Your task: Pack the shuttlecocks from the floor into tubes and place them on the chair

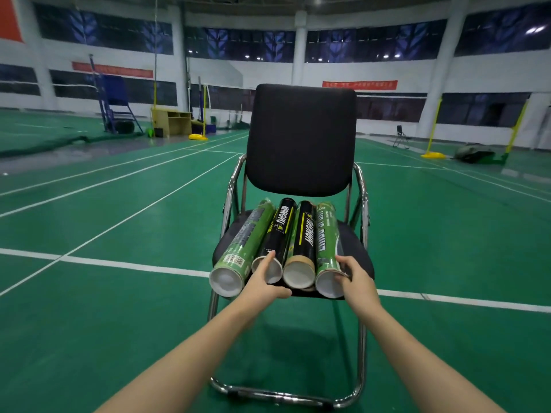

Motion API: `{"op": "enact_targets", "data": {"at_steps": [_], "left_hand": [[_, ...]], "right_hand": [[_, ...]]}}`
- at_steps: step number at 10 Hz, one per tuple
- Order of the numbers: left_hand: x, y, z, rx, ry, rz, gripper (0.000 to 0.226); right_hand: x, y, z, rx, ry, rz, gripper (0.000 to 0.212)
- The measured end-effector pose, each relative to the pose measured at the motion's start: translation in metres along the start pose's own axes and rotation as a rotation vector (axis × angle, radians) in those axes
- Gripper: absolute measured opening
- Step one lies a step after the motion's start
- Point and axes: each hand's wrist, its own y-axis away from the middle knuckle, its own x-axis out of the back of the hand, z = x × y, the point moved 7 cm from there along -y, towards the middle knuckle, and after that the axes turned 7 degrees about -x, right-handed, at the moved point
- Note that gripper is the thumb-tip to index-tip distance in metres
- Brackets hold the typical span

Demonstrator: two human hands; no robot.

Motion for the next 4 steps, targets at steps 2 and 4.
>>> {"op": "enact_targets", "data": {"at_steps": [2,4], "left_hand": [[0.002,0.007,0.005,-0.019,-0.036,0.001,0.084],[-0.011,0.029,0.026,-0.01,-0.08,-0.134,0.075]], "right_hand": [[-0.002,0.005,-0.007,0.018,0.012,-0.101,0.039],[0.011,0.013,-0.014,0.089,0.084,-0.074,0.035]]}}
